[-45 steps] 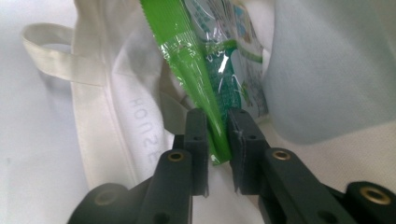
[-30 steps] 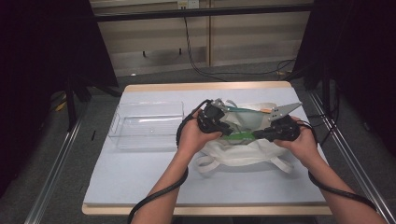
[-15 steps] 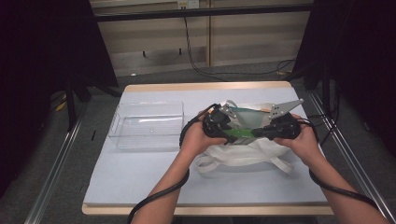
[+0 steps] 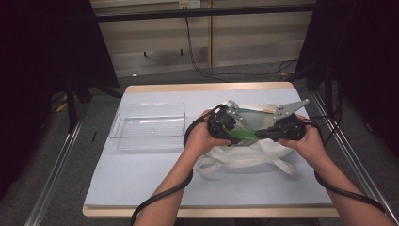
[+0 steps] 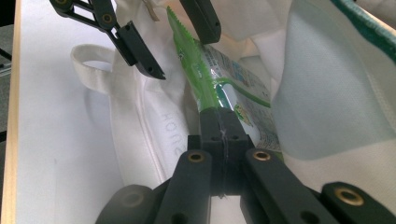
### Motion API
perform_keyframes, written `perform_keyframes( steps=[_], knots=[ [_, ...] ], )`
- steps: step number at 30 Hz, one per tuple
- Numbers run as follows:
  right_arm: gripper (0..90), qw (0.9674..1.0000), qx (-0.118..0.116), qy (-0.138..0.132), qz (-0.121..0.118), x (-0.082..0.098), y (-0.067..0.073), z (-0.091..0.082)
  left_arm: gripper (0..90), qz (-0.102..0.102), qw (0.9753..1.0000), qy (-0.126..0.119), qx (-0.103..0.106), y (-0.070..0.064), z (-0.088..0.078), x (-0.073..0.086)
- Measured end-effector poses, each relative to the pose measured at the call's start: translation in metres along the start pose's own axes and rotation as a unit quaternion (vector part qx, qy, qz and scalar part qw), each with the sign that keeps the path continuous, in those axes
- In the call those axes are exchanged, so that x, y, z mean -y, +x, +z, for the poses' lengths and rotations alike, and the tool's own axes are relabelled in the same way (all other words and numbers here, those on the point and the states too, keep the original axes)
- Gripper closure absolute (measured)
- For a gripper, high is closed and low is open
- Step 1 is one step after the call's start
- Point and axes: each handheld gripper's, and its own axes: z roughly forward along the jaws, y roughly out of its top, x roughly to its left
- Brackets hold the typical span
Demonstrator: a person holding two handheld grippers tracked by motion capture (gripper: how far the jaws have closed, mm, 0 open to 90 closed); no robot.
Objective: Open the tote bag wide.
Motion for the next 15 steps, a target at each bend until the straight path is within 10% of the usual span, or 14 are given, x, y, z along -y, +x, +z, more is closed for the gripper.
perform_keyframes(
  steps=[15],
  knots=[
    [90.0,0.9998,-0.003,-0.017,0.002,-0.006,0.0001,-0.0088,39.1,0.028,0.9995,0.012,-0.01,-0.0001,0.0064,-0.0034]
  ],
)
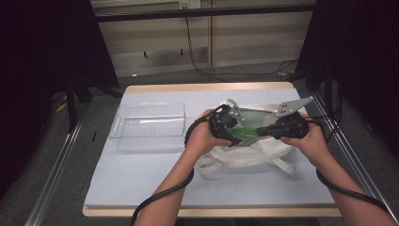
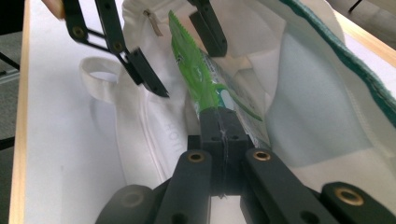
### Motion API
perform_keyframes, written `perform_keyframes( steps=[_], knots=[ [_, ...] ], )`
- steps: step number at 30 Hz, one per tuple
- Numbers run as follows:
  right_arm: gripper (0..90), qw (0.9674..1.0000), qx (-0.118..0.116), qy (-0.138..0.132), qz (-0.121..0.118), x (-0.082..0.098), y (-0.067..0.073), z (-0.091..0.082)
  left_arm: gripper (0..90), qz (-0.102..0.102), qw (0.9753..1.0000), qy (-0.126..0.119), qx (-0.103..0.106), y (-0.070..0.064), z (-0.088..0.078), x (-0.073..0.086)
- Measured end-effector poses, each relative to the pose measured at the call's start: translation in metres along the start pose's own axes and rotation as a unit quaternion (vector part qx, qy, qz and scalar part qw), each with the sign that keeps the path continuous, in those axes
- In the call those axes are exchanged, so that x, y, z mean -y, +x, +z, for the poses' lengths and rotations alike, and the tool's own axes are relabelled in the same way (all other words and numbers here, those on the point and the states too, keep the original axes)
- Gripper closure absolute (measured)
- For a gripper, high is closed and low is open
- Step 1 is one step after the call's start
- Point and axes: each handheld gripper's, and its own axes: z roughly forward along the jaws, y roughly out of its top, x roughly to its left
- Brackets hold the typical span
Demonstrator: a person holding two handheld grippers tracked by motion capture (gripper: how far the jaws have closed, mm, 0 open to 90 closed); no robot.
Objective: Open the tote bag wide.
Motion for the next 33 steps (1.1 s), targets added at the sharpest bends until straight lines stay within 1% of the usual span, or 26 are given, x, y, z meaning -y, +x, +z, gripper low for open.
perform_keyframes(
  steps=[2,6,7,8,9,10,11,13,14,15,16,17,18,19,20,21,23,24,25,27,28,30,32,33],
  knots=[
    [90.0,1.0,0.0,-0.001,-0.001,-0.001,0.0,0.0,41.6,0.0,1.0,-0.001,-0.002,0.0,0.002,0.0],
    [90.0,1.0,0.0,-0.008,0.003,-0.001,-0.002,0.0,46.6,0.009,0.9999,0.009,-0.011,0.0,0.005,-0.002],
    [90.0,1.0,0.001,-0.009,0.002,-0.001,-0.002,0.0,47.8,0.016,0.9997,0.014,-0.015,0.0,0.006,-0.002],
    [90.0,0.9999,0.0,-0.012,0.003,-0.002,-0.002,0.0,48.3,0.019,0.9996,0.017,-0.013,0.0,0.006,-0.002],
    [90.0,0.9999,0.002,-0.014,0.005,-0.002,-0.002,-0.001,49.3,0.019,0.9995,0.018,-0.015,-0.001,0.008,-0.002],
    [90.0,0.9998,0.001,-0.018,0.005,-0.002,-0.002,-0.001,50.6,0.031,0.999,0.029,-0.016,0.0,0.007,-0.002],
    [90.0,0.9998,0.002,-0.018,0.006,-0.001,-0.002,-0.002,51.3,0.032,0.9988,0.031,-0.02,0.0,0.008,-0.003],
    [90.0,0.9998,-0.002,-0.018,0.005,-0.001,-0.002,-0.001,56.9,0.04,0.9983,0.037,-0.02,0.001,0.008,-0.003],
    [90.0,0.9998,-0.001,-0.019,0.006,0.0,-0.002,-0.001,58.1,0.04,0.9982,0.038,-0.023,0.001,0.008,-0.004],
    [90.0,0.9998,0.0,-0.021,0.005,0.001,-0.002,-0.001,59.5,0.041,0.9982,0.037,-0.024,0.001,0.007,-0.005],
    [89.6,0.9997,0.004,-0.025,0.008,0.001,-0.002,-0.001,63.6,0.042,0.9981,0.035,-0.028,0.001,0.006,-0.006],
    [88.2,0.9995,0.005,-0.028,0.01,0.002,-0.003,-0.002,66.1,0.045,0.9978,0.038,-0.03,0.001,0.005,-0.007],
    [83.9,0.9994,0.01,-0.032,0.009,0.002,-0.003,-0.003,67.8,0.046,0.9977,0.04,-0.031,0.002,0.004,-0.008],
    [77.8,0.9992,0.019,-0.033,0.011,0.003,-0.003,-0.004,68.2,0.04,0.998,0.037,-0.032,0.002,0.003,-0.008],
    [75.9,0.9991,0.024,-0.033,0.015,0.003,-0.004,-0.005,68.6,0.041,0.9979,0.04,-0.03,0.004,0.002,-0.009],
    [73.5,0.9991,0.023,-0.033,0.013,0.005,-0.004,-0.006,68.9,0.038,0.9981,0.038,-0.03,0.004,0.001,-0.009],
    [67.3,0.9987,0.035,-0.034,0.017,0.006,-0.004,-0.008,69.4,0.039,0.998,0.04,-0.029,0.005,0.0,-0.009],
    [67.1,0.9987,0.035,-0.033,0.018,0.007,-0.005,-0.009,69.5,0.039,0.9981,0.041,-0.027,0.006,-0.002,-0.01],
    [64.4,0.9986,0.036,-0.033,0.018,0.009,-0.005,-0.01,69.5,0.039,0.9981,0.041,-0.025,0.007,-0.003,-0.01],
    [57.8,0.9983,0.041,-0.031,0.027,0.011,-0.005,-0.01,69.6,0.035,0.9983,0.041,-0.024,0.008,-0.005,-0.011],
    [55.2,0.9981,0.044,-0.03,0.031,0.012,-0.005,-0.01,69.6,0.039,0.998,0.043,-0.023,0.008,-0.006,-0.012],
    [52.8,0.9978,0.047,-0.03,0.035,0.014,-0.004,-0.011,69.6,0.034,0.9982,0.044,-0.023,0.009,-0.007,-0.012],
    [49.5,0.9979,0.043,-0.028,0.038,0.017,-0.004,-0.01,69.6,0.035,0.9981,0.046,-0.02,0.011,-0.009,-0.013],
    [48.3,0.9978,0.045,-0.026,0.04,0.019,-0.004,-0.009,69.6,0.031,0.9983,0.044,-0.021,0.011,-0.009,-0.012]
  ],
)
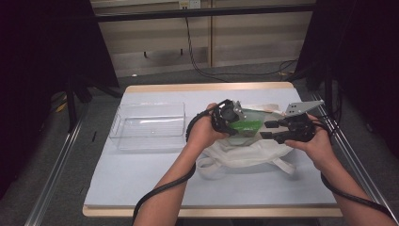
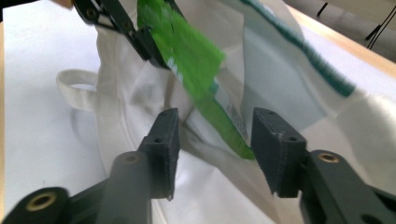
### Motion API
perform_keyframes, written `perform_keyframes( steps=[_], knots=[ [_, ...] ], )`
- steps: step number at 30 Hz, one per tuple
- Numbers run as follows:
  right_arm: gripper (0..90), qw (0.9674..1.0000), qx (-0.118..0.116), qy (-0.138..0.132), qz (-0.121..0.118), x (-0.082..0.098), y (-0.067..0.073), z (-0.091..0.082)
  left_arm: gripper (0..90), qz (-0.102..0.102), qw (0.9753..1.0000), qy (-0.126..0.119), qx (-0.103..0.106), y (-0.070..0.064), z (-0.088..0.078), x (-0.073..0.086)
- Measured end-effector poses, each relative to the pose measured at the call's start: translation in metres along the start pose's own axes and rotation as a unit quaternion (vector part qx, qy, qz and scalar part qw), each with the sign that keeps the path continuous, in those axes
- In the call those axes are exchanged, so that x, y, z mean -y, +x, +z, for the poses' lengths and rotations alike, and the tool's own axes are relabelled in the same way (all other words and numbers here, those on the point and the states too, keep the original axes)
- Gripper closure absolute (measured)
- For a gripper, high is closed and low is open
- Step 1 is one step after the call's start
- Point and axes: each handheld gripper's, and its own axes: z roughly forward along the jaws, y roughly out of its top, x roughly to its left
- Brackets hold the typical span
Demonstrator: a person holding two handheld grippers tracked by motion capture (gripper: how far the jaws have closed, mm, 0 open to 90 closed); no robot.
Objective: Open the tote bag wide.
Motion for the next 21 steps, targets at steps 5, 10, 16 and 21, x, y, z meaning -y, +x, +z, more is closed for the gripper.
perform_keyframes(
  steps=[5,10,16,21],
  knots=[
    [42.9,0.9999,0.0,0.008,0.008,0.006,0.001,0.003,69.8,0.001,1.0,0.008,0.0,0.001,-0.005,0.001],
    [33.6,0.9998,-0.005,0.012,0.018,0.009,0.004,0.007,70.4,-0.002,1.0,0.001,0.0,0.003,-0.012,0.001],
    [25.3,0.9994,-0.004,0.019,0.028,0.015,0.007,0.013,71.1,-0.004,1.0,-0.001,0.0,0.005,-0.023,-0.003],
    [18.0,0.9992,-0.002,0.017,0.037,0.019,0.009,0.015,72.8,-0.02,0.9998,-0.003,0.004,0.009,-0.032,-0.005]
  ],
)
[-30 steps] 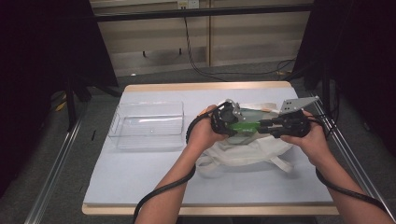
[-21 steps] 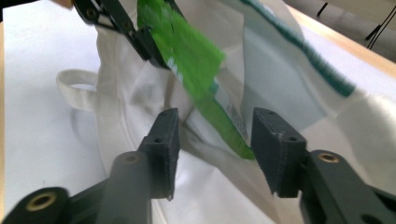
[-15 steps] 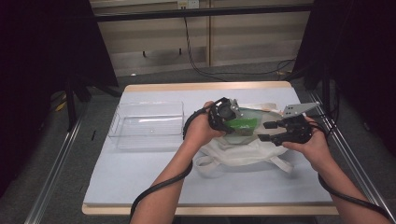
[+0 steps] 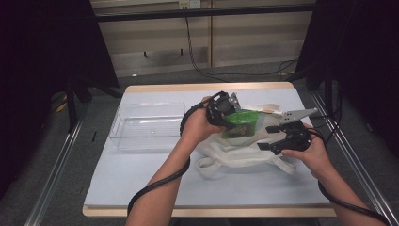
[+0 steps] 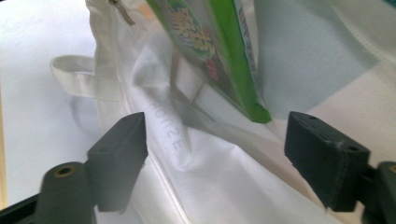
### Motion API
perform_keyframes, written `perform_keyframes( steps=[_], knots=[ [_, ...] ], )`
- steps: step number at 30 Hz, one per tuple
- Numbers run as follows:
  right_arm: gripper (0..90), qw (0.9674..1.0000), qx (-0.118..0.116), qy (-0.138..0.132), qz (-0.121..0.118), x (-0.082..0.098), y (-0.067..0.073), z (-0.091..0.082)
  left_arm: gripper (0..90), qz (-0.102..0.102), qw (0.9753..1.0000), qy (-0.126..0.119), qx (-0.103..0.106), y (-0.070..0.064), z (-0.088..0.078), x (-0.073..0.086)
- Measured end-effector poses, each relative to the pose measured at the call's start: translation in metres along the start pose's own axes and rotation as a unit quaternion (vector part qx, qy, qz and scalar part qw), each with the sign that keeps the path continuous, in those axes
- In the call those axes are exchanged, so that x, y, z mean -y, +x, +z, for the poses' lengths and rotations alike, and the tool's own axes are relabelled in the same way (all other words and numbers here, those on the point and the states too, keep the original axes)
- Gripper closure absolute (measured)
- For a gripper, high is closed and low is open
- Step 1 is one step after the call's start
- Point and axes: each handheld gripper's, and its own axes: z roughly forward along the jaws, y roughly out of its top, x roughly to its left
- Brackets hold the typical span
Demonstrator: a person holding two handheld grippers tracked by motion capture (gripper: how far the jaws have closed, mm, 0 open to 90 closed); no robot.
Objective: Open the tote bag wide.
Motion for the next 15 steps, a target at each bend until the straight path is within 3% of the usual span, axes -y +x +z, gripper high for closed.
perform_keyframes(
  steps=[1,2,4,15],
  knots=[
    [16.2,1.0,0.0,0.002,-0.001,0.001,0.0,0.001,73.1,0.005,1.0,0.0,-0.001,0.0,-0.002,0.0],
    [15.0,1.0,0.001,0.003,0.002,0.001,0.0,0.001,73.4,-0.006,1.0,-0.006,-0.004,0.0,-0.003,0.0],
    [13.9,1.0,0.002,0.005,0.0,0.002,0.001,0.002,73.9,-0.007,1.0,-0.004,-0.002,0.0,-0.008,-0.001],
    [4.7,0.9999,-0.005,0.008,0.007,0.002,0.002,0.003,75.2,-0.035,0.9992,-0.006,0.021,0.001,-0.021,-0.005]
  ],
)
